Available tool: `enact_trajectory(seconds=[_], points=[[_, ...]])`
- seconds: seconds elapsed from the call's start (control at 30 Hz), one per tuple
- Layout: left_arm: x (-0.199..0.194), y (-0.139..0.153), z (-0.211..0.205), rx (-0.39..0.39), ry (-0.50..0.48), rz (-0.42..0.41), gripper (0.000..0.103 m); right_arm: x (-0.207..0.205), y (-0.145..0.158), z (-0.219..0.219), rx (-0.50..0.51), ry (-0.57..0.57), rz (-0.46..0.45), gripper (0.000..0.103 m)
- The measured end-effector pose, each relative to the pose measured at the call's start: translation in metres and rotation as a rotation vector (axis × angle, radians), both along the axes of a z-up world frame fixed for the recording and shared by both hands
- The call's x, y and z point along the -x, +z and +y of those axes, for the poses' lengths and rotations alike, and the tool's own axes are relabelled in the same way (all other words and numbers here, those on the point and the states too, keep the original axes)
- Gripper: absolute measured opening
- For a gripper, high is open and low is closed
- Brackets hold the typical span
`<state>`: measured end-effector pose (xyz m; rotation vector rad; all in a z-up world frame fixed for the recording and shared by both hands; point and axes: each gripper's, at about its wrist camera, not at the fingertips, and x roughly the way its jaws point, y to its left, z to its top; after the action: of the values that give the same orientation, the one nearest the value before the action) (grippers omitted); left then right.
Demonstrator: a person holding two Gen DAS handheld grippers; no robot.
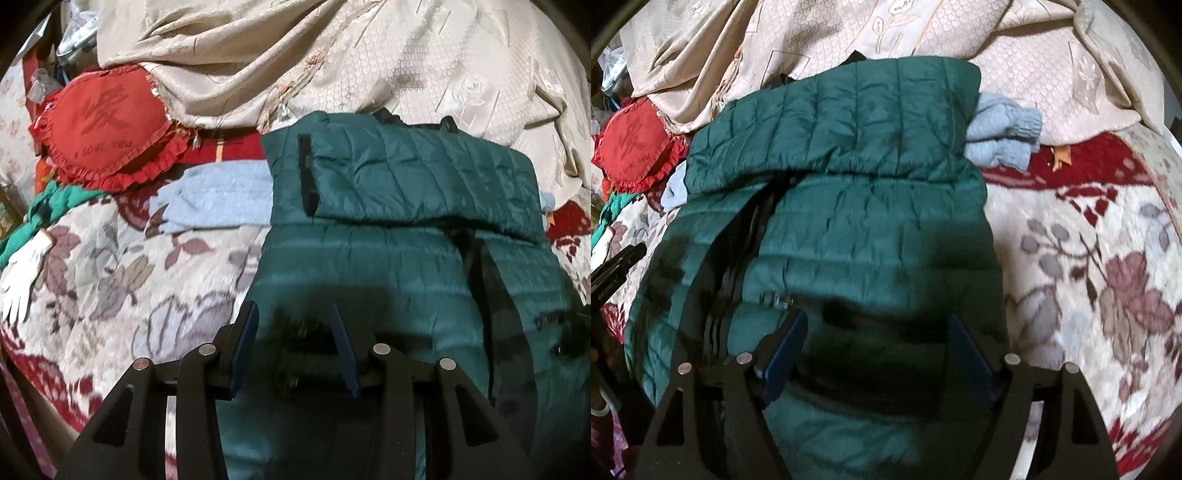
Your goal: Fold large clothes
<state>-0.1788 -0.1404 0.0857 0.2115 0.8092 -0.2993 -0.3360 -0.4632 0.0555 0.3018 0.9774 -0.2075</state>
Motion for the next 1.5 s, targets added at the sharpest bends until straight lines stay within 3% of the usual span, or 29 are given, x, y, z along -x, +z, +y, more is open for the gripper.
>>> enact_trajectory(seconds=[0.53, 1.5], points=[[0.046, -0.008, 0.036, -0.017, 0.012, 0.019, 0.023, 0.043, -0.008, 0.030, 0.013, 0.027, 0.033, 0.085], [0.074, -0.021, 0.072, 0.001, 0.056, 0.082, 0.023, 0.084, -0.016, 0.049, 0.040, 0.024, 0.085, 0.090]])
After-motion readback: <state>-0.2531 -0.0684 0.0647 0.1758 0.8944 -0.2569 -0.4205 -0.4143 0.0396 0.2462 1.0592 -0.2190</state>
